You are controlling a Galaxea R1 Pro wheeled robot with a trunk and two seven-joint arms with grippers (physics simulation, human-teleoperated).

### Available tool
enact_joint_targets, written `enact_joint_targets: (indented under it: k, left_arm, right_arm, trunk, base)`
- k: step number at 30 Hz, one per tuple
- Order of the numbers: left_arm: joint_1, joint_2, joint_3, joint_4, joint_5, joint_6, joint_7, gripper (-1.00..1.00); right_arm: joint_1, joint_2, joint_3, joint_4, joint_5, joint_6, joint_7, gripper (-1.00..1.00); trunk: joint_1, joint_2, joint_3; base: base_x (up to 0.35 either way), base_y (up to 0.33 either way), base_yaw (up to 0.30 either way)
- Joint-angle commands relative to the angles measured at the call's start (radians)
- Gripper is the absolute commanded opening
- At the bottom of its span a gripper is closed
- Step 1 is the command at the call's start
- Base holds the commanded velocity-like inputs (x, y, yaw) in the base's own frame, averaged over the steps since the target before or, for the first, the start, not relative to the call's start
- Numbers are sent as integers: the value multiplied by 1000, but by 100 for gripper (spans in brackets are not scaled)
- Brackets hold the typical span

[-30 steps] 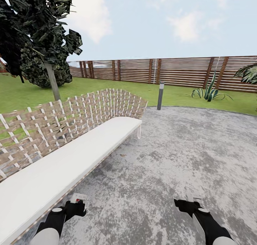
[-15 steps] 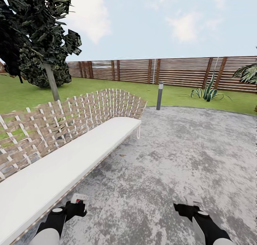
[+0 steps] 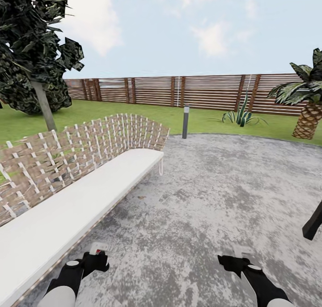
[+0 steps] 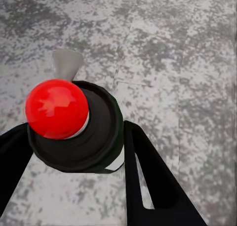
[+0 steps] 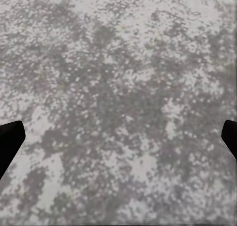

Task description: Pick up the pesticide atomizer in the garden and spray insectifuge to fully cover both potted plants in the garden.

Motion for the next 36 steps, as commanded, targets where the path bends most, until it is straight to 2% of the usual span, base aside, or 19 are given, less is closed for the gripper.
enact_joint_targets:
  k: [1,13,36]
  left_arm:
    - [-2,-2,8,-3,-6,-1,-7,-100]
    - [-2,-2,8,-3,-6,-1,-7,-100]
    - [-1,-2,8,-4,-6,0,-7,-100]
  right_arm:
    - [0,1,-8,-2,11,6,8,100]
    - [0,2,-7,-2,10,6,8,100]
    - [0,2,-6,-2,12,6,8,100]
  trunk:
    - [0,0,0]
    - [0,0,3]
    - [0,0,5]
  base:
    - [0,0,-224]
    - [0,111,-91]
    - [1,33,-259]
